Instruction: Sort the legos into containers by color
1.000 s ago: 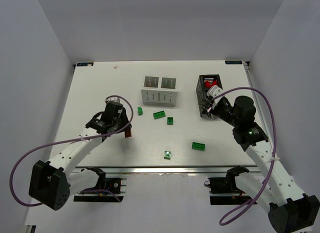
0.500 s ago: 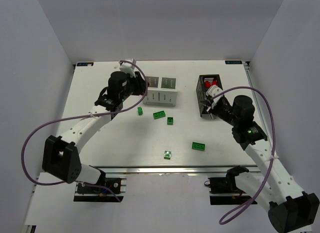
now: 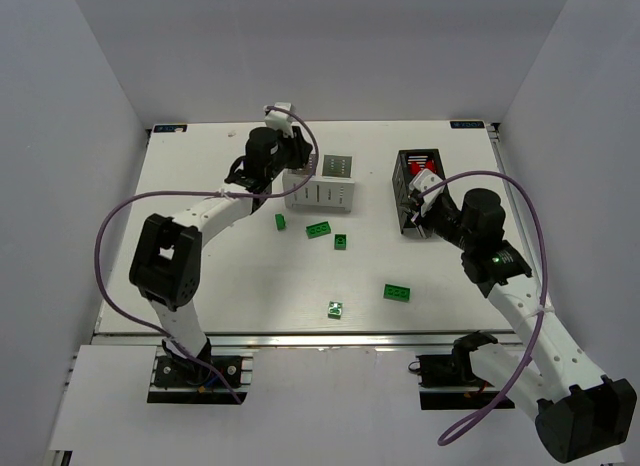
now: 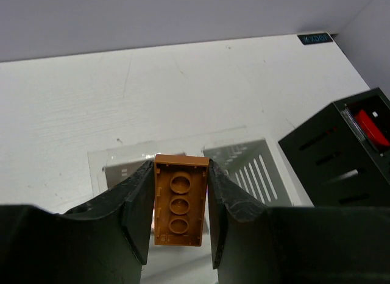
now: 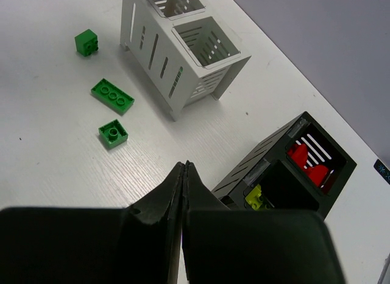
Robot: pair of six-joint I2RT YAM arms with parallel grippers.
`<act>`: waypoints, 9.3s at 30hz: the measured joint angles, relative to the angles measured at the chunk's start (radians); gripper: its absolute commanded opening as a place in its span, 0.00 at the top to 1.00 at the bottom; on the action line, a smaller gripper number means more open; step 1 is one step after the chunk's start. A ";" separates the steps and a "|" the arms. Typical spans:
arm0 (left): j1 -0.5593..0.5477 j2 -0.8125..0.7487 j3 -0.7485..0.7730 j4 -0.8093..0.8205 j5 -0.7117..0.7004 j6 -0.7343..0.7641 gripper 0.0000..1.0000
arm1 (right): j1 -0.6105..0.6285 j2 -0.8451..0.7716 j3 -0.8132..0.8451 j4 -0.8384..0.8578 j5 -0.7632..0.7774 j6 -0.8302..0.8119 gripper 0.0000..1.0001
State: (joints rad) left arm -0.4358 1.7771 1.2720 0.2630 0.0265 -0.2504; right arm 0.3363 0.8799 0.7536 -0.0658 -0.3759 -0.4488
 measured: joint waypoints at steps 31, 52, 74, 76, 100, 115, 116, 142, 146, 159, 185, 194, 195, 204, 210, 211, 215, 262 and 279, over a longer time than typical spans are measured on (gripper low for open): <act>0.000 0.104 0.146 -0.111 -0.069 -0.001 0.16 | -0.003 0.000 0.000 0.000 -0.002 -0.004 0.82; -0.005 -0.772 -0.371 -0.121 -0.006 -0.095 0.02 | -0.042 0.241 0.056 -0.294 -0.236 -0.231 0.29; -0.006 -0.773 -0.376 -0.203 -0.113 0.014 0.02 | 0.035 0.354 -0.041 -0.365 -0.053 -0.321 0.26; -0.006 -0.772 -0.376 -0.203 -0.116 0.017 0.02 | 0.062 0.383 -0.041 -0.352 -0.018 -0.304 0.24; -0.006 -0.772 -0.381 -0.203 -0.121 0.027 0.02 | 0.160 0.452 -0.022 -0.319 0.140 -0.166 0.11; -0.006 -0.772 -0.381 -0.203 -0.122 0.033 0.02 | 0.163 0.479 0.002 -0.321 0.063 -0.137 0.11; -0.006 -0.772 -0.381 -0.203 -0.122 0.033 0.02 | 0.167 0.498 0.002 -0.328 0.070 -0.137 0.11; -0.006 -0.766 -0.381 -0.203 -0.124 0.038 0.02 | 0.283 0.580 -0.013 -0.350 0.198 -0.135 0.30; -0.006 -0.766 -0.381 -0.203 -0.124 0.040 0.02 | 0.286 0.578 -0.015 -0.351 0.205 -0.133 0.30; -0.006 -0.766 -0.383 -0.203 -0.124 0.040 0.02 | 0.290 0.549 -0.036 -0.364 0.210 -0.142 0.91; -0.006 -0.738 -0.400 -0.190 -0.102 0.036 0.05 | 0.259 0.737 0.493 0.282 0.197 -0.049 1.00; -0.006 -0.727 -0.400 -0.188 -0.091 0.036 0.05 | 0.233 0.900 0.592 0.397 0.267 -0.015 1.00; -0.006 -0.725 -0.400 -0.188 -0.091 0.038 0.05 | 0.229 0.922 0.609 0.399 0.271 -0.011 1.00; -0.006 -0.692 -0.400 -0.193 -0.088 0.052 0.05 | 0.190 1.011 0.695 0.357 0.230 0.025 0.54; -0.006 -0.665 -0.400 -0.204 -0.063 0.055 0.05 | 0.187 1.054 0.728 0.309 0.178 0.029 0.11; -0.006 -0.661 -0.400 -0.206 -0.060 0.056 0.05 | 0.187 1.057 0.729 0.296 0.171 0.030 0.11; -0.006 -0.655 -0.400 -0.208 -0.055 0.057 0.02 | 0.187 1.059 0.729 0.274 0.158 0.035 0.11; -0.012 0.035 -0.167 -0.471 -0.219 -0.085 0.27 | 0.135 -0.048 -0.051 -0.060 -0.143 0.046 0.95; -0.013 0.073 -0.158 -0.475 -0.254 -0.071 0.86 | 0.135 -0.047 -0.055 -0.059 -0.143 0.030 0.95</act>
State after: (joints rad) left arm -0.4492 1.8500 1.1137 -0.2123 -0.2272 -0.3214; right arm 0.4713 0.8330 0.6983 -0.1246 -0.5194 -0.4187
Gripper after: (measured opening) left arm 0.379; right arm 0.054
